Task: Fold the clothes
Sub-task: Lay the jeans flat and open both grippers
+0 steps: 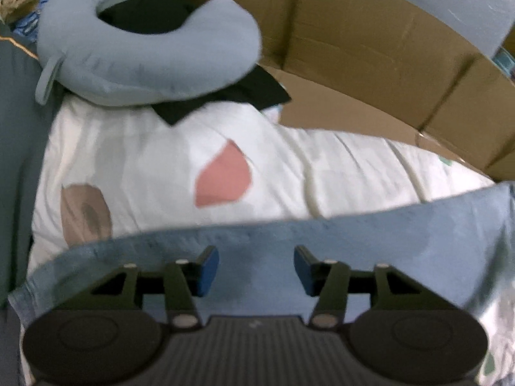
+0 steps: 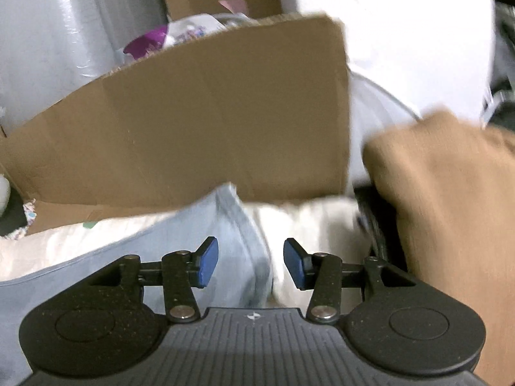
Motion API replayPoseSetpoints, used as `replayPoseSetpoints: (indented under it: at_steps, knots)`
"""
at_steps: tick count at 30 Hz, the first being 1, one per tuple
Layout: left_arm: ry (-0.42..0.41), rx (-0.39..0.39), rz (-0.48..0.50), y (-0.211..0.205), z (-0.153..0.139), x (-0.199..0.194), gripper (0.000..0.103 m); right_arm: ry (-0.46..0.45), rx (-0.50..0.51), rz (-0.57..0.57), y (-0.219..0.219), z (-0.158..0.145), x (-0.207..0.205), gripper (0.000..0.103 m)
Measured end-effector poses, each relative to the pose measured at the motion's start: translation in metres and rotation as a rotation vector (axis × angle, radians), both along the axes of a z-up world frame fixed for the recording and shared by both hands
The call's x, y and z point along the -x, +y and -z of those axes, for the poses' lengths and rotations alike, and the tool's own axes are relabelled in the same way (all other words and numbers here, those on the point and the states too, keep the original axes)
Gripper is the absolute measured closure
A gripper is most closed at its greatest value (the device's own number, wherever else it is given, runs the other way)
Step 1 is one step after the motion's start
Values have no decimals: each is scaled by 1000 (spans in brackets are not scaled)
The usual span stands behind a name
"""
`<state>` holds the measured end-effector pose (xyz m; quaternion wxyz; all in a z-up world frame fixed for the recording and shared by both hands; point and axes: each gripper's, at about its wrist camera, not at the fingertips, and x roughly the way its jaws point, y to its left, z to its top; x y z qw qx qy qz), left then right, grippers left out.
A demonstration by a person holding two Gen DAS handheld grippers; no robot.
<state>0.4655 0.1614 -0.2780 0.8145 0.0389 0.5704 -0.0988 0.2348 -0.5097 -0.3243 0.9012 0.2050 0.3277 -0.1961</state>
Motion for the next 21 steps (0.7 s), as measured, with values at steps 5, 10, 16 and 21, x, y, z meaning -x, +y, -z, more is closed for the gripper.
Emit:
replayPoseSetpoints:
  at_steps: [5, 10, 16, 21]
  knots:
    - [35, -2, 19, -20, -19, 45, 34, -5, -61, 37, 24, 19, 24, 51]
    - [38, -4, 87, -40, -35, 75, 26, 15, -52, 31, 40, 33, 31, 51]
    - [46, 29, 91, -56, -35, 88, 25, 64, -11, 76, 37, 42, 30, 51]
    - [61, 97, 64, -70, -32, 84, 23, 74, -35, 80, 40, 51, 13, 51]
